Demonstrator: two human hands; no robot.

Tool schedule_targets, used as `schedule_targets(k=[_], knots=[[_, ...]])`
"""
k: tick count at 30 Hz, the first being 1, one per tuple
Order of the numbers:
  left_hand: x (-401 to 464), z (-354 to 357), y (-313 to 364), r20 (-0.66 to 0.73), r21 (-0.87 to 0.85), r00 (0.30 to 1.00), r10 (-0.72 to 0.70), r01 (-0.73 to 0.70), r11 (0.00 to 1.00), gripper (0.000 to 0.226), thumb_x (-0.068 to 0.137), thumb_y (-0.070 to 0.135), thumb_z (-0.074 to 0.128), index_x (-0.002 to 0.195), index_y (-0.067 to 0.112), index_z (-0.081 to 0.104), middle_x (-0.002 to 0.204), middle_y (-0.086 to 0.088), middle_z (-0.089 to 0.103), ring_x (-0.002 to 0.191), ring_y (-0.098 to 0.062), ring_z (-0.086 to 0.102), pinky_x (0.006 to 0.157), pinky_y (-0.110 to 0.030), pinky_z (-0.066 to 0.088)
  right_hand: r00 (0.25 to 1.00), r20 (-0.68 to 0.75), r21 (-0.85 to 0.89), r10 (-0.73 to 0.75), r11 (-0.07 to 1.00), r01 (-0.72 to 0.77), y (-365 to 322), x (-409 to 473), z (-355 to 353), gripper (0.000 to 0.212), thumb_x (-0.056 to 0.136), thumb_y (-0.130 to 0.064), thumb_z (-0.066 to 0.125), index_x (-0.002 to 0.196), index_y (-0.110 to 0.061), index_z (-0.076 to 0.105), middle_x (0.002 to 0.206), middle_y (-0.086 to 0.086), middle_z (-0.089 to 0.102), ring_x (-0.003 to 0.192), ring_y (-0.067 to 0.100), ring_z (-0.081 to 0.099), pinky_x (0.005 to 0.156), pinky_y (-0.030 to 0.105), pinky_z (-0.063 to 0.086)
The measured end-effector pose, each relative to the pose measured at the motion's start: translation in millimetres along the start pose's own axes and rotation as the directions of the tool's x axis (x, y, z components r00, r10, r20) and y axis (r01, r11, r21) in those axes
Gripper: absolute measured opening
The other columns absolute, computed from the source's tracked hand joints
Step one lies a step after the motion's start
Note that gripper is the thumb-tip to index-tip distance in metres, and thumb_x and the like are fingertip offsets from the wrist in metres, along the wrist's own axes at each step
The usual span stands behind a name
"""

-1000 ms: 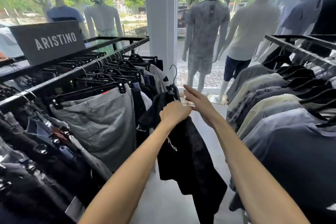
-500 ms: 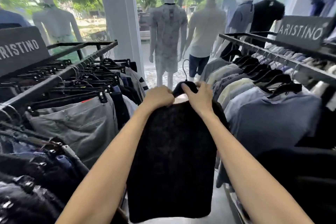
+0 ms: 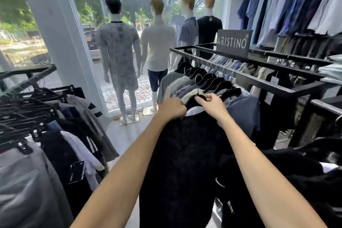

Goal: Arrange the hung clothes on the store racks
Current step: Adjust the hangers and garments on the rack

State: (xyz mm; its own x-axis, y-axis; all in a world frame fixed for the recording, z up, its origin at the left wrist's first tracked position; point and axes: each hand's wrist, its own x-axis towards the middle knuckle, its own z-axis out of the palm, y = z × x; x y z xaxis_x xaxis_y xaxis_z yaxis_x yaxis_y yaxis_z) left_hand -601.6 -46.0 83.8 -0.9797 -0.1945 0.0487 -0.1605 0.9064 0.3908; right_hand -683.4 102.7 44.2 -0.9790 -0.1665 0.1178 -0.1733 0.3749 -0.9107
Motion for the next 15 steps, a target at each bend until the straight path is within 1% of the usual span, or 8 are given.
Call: schedule_targets(k=[2, 4, 6, 7, 8, 11, 13, 15], knots=[[21, 14, 19, -0.005, -0.04, 0.999, 0.041, -0.041, 0.998, 0.006, 0.066, 0.007, 0.054, 0.064, 0.007, 0.06, 0.074, -0.007, 0.059, 0.08, -0.029, 0.056, 0.066, -0.037, 0.045, 0.998, -0.06, 0.02, 0.019, 1.0, -0.018, 11, 19, -16, 0.05, 0.083, -0.056, 0.068, 0.119, -0.022, 0.062, 0.12, -0.004, 0.065, 0.113, 0.017, 0.059, 0.098, 0.036, 0.048], [42, 28, 38, -0.031, -0.04, 0.994, 0.106, -0.107, 0.993, 0.009, 0.076, 0.011, 0.054, 0.067, 0.009, 0.058, 0.076, -0.005, 0.058, 0.088, -0.029, 0.055, 0.079, -0.038, 0.046, 0.988, -0.146, -0.023, 0.041, 0.999, -0.045, 18, 38, -29, 0.053, 0.084, -0.056, 0.063, 0.124, -0.022, 0.062, 0.128, 0.005, 0.062, 0.125, 0.026, 0.053, 0.105, 0.042, 0.044], [65, 44, 55, -0.051, 0.022, 0.976, 0.21, -0.209, 0.978, 0.02, 0.089, 0.023, 0.052, 0.094, 0.01, 0.067, 0.102, -0.006, 0.066, 0.103, -0.027, 0.055, 0.088, -0.034, 0.042, 0.975, -0.211, -0.111, 0.076, 0.989, -0.101, 23, 55, -43, 0.054, 0.09, -0.05, 0.057, 0.133, -0.018, 0.058, 0.138, 0.015, 0.052, 0.134, 0.036, 0.042, 0.108, 0.044, 0.038], [75, 51, 63, -0.054, 0.071, 0.968, 0.245, -0.241, 0.968, 0.029, 0.092, 0.029, 0.052, 0.108, 0.009, 0.066, 0.114, -0.008, 0.065, 0.11, -0.027, 0.055, 0.087, -0.032, 0.041, 0.968, -0.231, -0.138, 0.1, 0.981, -0.135, 26, 63, -50, 0.055, 0.092, -0.048, 0.055, 0.137, -0.017, 0.054, 0.142, 0.018, 0.048, 0.136, 0.038, 0.037, 0.109, 0.045, 0.034], [85, 58, 71, -0.046, 0.096, 0.968, 0.248, -0.243, 0.965, 0.032, 0.092, 0.031, 0.052, 0.111, 0.009, 0.065, 0.117, -0.01, 0.064, 0.112, -0.028, 0.055, 0.082, -0.031, 0.039, 0.961, -0.242, -0.15, 0.132, 0.974, -0.171, 30, 72, -57, 0.055, 0.094, -0.046, 0.053, 0.14, -0.016, 0.052, 0.144, 0.019, 0.046, 0.138, 0.039, 0.035, 0.11, 0.045, 0.032], [117, 79, 89, 0.009, 0.068, 0.978, 0.207, -0.207, 0.976, 0.023, 0.084, 0.019, 0.054, 0.104, 0.01, 0.061, 0.109, -0.012, 0.065, 0.106, -0.031, 0.06, 0.075, -0.032, 0.043, 0.942, -0.283, -0.155, 0.182, 0.96, -0.232, 47, 96, -74, 0.055, 0.092, -0.046, 0.048, 0.138, -0.015, 0.053, 0.145, 0.019, 0.047, 0.137, 0.04, 0.038, 0.109, 0.045, 0.033], [135, 91, 101, 0.049, 0.003, 0.981, 0.189, -0.19, 0.982, 0.033, 0.081, 0.011, 0.053, 0.112, 0.01, 0.06, 0.112, -0.013, 0.066, 0.108, -0.033, 0.06, 0.083, -0.037, 0.049, 0.927, -0.31, -0.149, 0.209, 0.953, -0.265, 57, 108, -84, 0.058, 0.094, -0.047, 0.045, 0.14, -0.013, 0.051, 0.147, 0.02, 0.047, 0.137, 0.04, 0.038, 0.109, 0.045, 0.034], [148, 100, 111, 0.031, -0.017, 0.981, 0.192, -0.191, 0.981, 0.038, 0.081, 0.011, 0.054, 0.119, 0.013, 0.06, 0.117, -0.013, 0.065, 0.112, -0.033, 0.059, 0.093, -0.04, 0.049, 0.918, -0.32, -0.161, 0.233, 0.942, -0.295, 65, 118, -93, 0.063, 0.098, -0.049, 0.042, 0.144, -0.006, 0.046, 0.151, 0.021, 0.041, 0.14, 0.039, 0.034, 0.111, 0.045, 0.032]])
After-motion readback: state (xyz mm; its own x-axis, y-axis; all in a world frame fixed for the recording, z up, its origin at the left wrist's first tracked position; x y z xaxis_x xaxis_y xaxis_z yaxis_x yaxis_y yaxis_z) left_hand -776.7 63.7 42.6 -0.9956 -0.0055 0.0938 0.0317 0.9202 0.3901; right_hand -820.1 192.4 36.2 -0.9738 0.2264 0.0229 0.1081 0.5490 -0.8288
